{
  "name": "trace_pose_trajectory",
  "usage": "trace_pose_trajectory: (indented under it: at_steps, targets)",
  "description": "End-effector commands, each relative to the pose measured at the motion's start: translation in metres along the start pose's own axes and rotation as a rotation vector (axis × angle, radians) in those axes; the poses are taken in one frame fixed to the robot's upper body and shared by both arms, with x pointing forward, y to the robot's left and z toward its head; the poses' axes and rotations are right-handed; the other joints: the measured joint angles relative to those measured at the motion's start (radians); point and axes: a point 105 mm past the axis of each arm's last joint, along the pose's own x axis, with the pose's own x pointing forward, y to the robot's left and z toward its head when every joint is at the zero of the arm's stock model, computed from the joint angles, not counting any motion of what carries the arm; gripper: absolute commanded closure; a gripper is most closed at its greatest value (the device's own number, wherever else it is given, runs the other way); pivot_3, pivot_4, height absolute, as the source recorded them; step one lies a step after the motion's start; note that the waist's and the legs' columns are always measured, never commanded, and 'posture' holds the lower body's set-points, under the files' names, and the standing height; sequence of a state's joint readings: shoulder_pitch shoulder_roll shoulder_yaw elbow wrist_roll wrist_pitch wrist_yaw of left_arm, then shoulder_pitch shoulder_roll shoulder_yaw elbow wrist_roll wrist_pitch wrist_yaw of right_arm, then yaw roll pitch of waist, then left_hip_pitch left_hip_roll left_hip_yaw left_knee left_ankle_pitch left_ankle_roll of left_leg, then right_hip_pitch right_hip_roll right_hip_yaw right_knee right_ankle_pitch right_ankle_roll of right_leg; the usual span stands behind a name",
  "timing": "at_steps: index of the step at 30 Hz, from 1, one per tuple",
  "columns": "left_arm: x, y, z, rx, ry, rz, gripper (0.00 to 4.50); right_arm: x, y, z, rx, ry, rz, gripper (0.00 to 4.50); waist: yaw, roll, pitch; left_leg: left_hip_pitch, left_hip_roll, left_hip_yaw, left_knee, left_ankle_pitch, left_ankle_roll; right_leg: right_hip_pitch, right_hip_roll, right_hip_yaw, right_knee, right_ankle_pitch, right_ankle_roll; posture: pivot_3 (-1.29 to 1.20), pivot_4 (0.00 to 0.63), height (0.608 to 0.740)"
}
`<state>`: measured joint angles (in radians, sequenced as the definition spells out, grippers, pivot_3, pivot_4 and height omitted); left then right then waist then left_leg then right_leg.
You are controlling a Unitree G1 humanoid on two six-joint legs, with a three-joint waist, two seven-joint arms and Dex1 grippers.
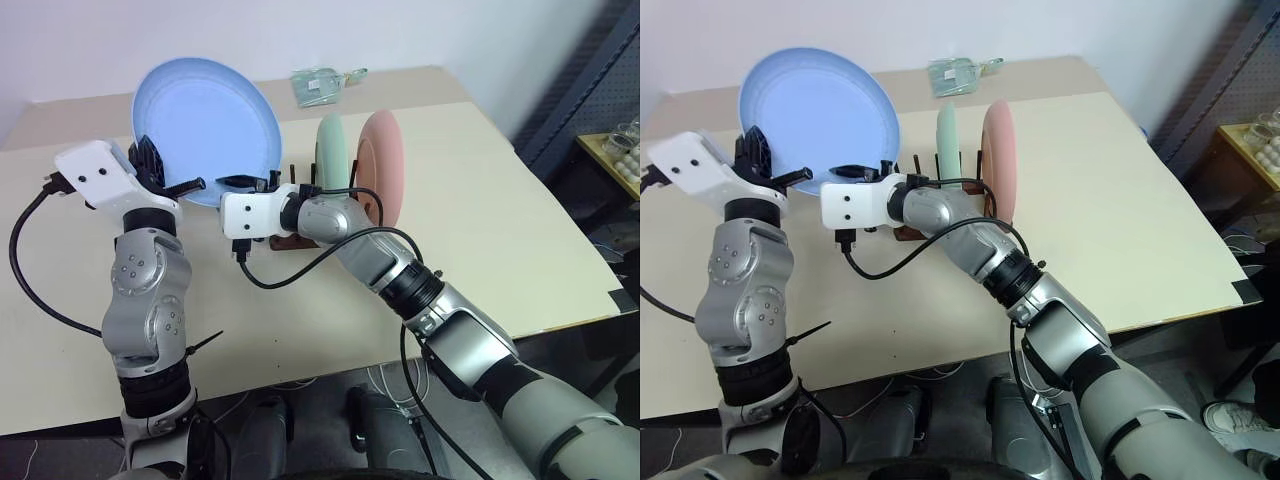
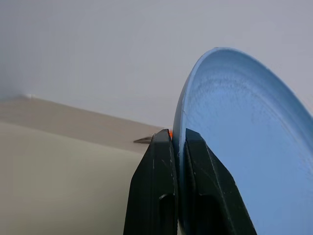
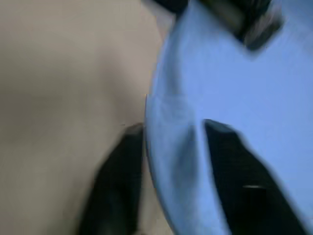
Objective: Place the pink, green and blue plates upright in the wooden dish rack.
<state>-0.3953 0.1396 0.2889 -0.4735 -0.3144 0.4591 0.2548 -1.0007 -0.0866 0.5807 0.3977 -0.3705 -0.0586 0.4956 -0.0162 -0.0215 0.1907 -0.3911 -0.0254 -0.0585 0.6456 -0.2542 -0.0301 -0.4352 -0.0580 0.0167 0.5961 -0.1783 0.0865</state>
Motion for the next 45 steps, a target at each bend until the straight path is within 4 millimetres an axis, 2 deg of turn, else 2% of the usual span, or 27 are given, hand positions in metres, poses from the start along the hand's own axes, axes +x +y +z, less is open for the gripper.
trace_pose_trajectory:
  at_steps: [1, 2, 5, 7, 10, 12, 14, 17, 19, 20, 22, 24, 26, 31, 35, 45]
  targets:
    - [-0.002, -0.002, 0.012, -0.015, -0.045, -0.015, 4.5, -0.001, -0.016, 0.017, -0.024, -0.065, -0.063, 4.45, -0.001, 0.0, 0.0, 0.0, 0.0, 0.0, 0.0, 0.0, 0.0, 0.0, 0.0, 0.0, 0.0, 0.0, 0.0, 0.0, 0.15, 0.739]
    - [-0.001, -0.003, 0.011, -0.024, -0.042, -0.024, 4.5, -0.001, -0.015, 0.018, -0.035, -0.069, -0.063, 4.45, -0.002, 0.0, 0.0, 0.0, 0.001, 0.0, 0.0, 0.0, 0.0, 0.0, 0.001, 0.0, 0.0, 0.0, 0.0, 0.0, 0.15, 0.739]
    - [-0.001, -0.003, 0.011, -0.065, -0.036, -0.033, 3.44, -0.001, -0.013, 0.02, -0.061, -0.078, -0.062, 4.5, -0.002, 0.0, 0.0, 0.0, 0.001, 0.0, 0.0, 0.0, 0.0, 0.0, 0.001, 0.0, 0.001, 0.0, 0.0, 0.0, 0.15, 0.739]
    - [0.0, -0.001, 0.012, -0.1, -0.038, -0.023, 2.46, -0.001, -0.011, 0.021, -0.073, -0.079, -0.063, 4.5, -0.001, 0.0, 0.0, 0.0, 0.001, 0.0, 0.0, 0.0, 0.0, 0.0, 0.001, 0.0, 0.001, 0.0, 0.0, 0.0, 0.15, 0.739]
    - [0.006, 0.012, 0.031, -0.156, -0.114, 0.025, 1.01, -0.002, -0.01, 0.019, -0.099, -0.073, -0.064, 4.5, -0.001, 0.0, 0.0, 0.0, 0.001, -0.001, 0.0, 0.0, 0.0, 0.0, 0.001, 0.0, 0.001, 0.0, 0.0, 0.0, 0.15, 0.739]
    - [0.011, 0.035, 0.045, -0.157, -0.173, 0.121, 1.01, -0.003, -0.01, 0.018, -0.114, -0.074, -0.066, 4.5, -0.002, 0.0, 0.0, 0.0, 0.001, -0.001, 0.0, 0.0, 0.0, 0.0, 0.001, 0.0, 0.001, 0.0, 0.0, 0.0, 0.15, 0.739]
    - [0.015, 0.07, 0.062, -0.045, -0.242, 0.253, 1.01, -0.006, -0.014, 0.02, -0.084, -0.102, -0.091, 4.5, -0.006, 0.0, 0.0, 0.0, 0.001, -0.001, 0.0, 0.0, 0.0, 0.0, 0.001, 0.0, 0.001, 0.0, 0.0, 0.0, 0.15, 0.739]
    - [0.012, 0.119, 0.075, 0.172, -0.282, 0.393, 1.01, -0.019, -0.035, 0.038, 0.149, -0.254, -0.201, 4.5, -0.012, 0.0, 0.0, 0.001, 0.001, -0.001, -0.001, 0.0, 0.0, -0.001, 0.002, 0.0, 0.001, 0.0, 0.0, 0.0, 0.15, 0.739]
    - [0.009, 0.128, 0.063, 0.384, -0.236, 0.336, 1.01, -0.04, -0.051, 0.056, 0.441, -0.44, -0.262, 4.5, -0.019, 0.0, 0.001, 0.001, 0.002, -0.001, -0.003, 0.0, 0.0, -0.001, 0.003, 0.0, 0.001, 0.0, 0.0, 0.0, 0.15, 0.739]
    - [0.007, 0.128, 0.043, 0.407, -0.159, 0.277, 1.01, -0.052, -0.056, 0.061, 0.599, -0.522, -0.273, 4.5, -0.019, 0.0, 0.001, 0.001, 0.002, -0.001, -0.003, 0.0, 0.0, -0.001, 0.002, 0.0, 0.002, 0.0, 0.0, 0.0, 0.15, 0.739]
    - [-0.001, 0.121, 0.012, 0.476, -0.063, 0.168, 1.01, -0.069, -0.06, 0.066, 0.835, -0.617, -0.255, 4.5, -0.008, 0.001, 0.001, 0.0, 0.003, -0.002, -0.003, 0.0, 0.0, -0.001, 0.001, -0.001, 0.002, 0.0, 0.0, 0.0, 0.15, 0.739]
    - [-0.02, 0.094, -0.034, 0.499, 0.071, -0.044, 1.01, -0.085, -0.061, 0.07, 1.036, -0.688, -0.235, 4.5, 0.0, -0.001, 0.0, 0.0, 0.004, -0.002, -0.002, 0.0, 0.0, 0.0, -0.001, -0.001, 0.0, 0.0, 0.0, 0.0, 0.15, 0.739]
    - [-0.038, 0.071, -0.06, 0.476, 0.138, -0.189, 1.01, -0.091, -0.06, 0.071, 1.144, -0.702, -0.222, 4.5, 0.003, -0.001, 0.0, 0.0, 0.003, -0.002, -0.001, 0.0, 0.0, 0.001, -0.003, -0.001, 0.0, -0.002, -0.004, 0.0, 0.15, 0.739]
    - [-0.062, 0.045, -0.088, 0.418, 0.216, -0.341, 1.01, -0.093, -0.057, 0.065, 1.242, -0.653, -0.221, 4.5, -0.001, 0.0, 0.0, 0.0, 0.005, -0.002, -0.001, 0.0, 0.0, -0.001, -0.004, 0.0, 0.0, -0.001, -0.005, 0.0, 0.15, 0.739]
    - [-0.072, 0.024, -0.096, 0.351, 0.236, -0.417, 1.01, -0.089, -0.057, 0.052, 1.307, -0.602, -0.242, 4.5, -0.003, 0.001, 0.0, 0.0, 0.005, 0.0, -0.004, 0.0, 0.0, -0.003, -0.002, 0.0, 0.0, -0.002, -0.005, 0.0, 0.15, 0.739]
    - [-0.076, 0.014, -0.1, 0.312, 0.245, -0.443, 1.01, -0.082, -0.048, 0.029, 1.388, -0.471, -0.27, 4.5, -0.003, 0.001, 0.0, 0.0, 0.005, 0.002, -0.003, 0.0, 0.0, -0.003, -0.001, 0.0, 0.001, -0.002, -0.005, 0.0, 0.15, 0.739]
